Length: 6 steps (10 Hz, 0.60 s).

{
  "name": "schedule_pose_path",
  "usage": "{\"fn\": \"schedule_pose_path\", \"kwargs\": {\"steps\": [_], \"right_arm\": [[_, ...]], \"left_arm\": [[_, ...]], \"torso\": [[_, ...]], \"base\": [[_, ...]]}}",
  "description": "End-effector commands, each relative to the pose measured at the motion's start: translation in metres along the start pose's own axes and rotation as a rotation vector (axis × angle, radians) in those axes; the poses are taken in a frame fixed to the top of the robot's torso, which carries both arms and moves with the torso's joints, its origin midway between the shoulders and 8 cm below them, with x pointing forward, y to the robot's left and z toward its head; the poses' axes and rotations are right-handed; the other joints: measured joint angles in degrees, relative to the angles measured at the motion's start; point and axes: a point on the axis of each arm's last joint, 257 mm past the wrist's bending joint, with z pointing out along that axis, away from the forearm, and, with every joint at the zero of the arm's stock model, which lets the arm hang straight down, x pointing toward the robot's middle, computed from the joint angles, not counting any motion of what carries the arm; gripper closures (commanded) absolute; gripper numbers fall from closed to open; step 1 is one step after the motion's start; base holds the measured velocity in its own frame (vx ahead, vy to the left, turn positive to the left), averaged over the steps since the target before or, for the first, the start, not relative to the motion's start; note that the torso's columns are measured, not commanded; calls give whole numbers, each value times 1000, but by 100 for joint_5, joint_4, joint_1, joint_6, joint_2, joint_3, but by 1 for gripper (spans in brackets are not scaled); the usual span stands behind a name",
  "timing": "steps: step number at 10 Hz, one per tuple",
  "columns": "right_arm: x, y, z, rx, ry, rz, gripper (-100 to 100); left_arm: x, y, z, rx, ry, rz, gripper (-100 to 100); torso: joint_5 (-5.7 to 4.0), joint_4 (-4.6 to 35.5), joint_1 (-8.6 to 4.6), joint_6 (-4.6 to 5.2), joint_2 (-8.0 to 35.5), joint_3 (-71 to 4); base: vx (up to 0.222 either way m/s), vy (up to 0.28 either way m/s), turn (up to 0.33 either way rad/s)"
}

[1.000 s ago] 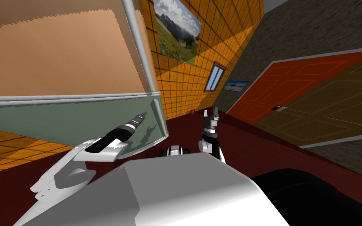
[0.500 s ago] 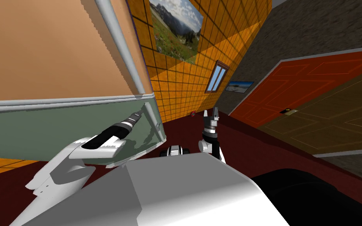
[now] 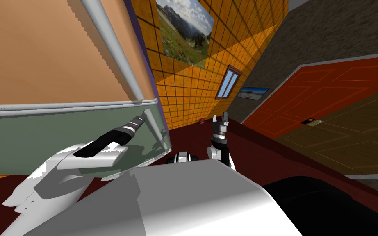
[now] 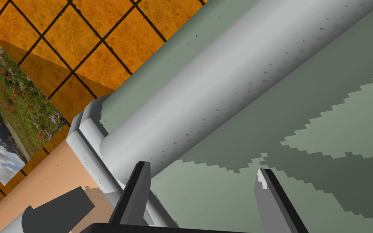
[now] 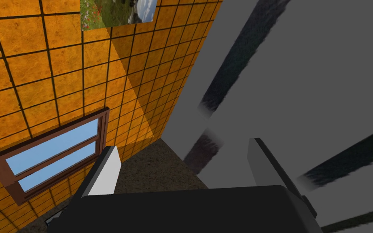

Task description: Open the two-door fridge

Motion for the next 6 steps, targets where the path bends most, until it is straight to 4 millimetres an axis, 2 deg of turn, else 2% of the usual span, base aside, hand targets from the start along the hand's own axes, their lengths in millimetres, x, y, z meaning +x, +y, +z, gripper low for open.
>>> {"fn": "schedule_pose_path", "kwargs": {"steps": [1, 2, 3, 4, 6], "right_arm": [[0, 0, 0, 0, 0, 0, 0], [0, 0, 0, 0, 0, 0, 0], [0, 0, 0, 0, 0, 0, 0], [0, 0, 0, 0, 0, 0, 0], [0, 0, 0, 0, 0, 0, 0]], "left_arm": [[-2, -6, -5, 10, -6, 2, -100], [-1, -3, -6, 2, -2, 2, -100], [2, 3, -6, -14, 3, 1, 100], [9, -5, -7, 9, 24, 3, 100], [23, -19, -9, 50, 65, 7, 100]], "torso": [[1, -3, -2, -6, -1, 1], [15, -17, -2, -7, 13, 15], [16, -17, -14, -6, 29, 30], [34, -32, -4, -33, 39, 45], [64, -6, 61, -62, 154, 121]], "base": [[-3, 2, 58], [-33, 5, 70], [-22, 9, 20], [-123, 89, -62], [-340, 130, -110]]}}
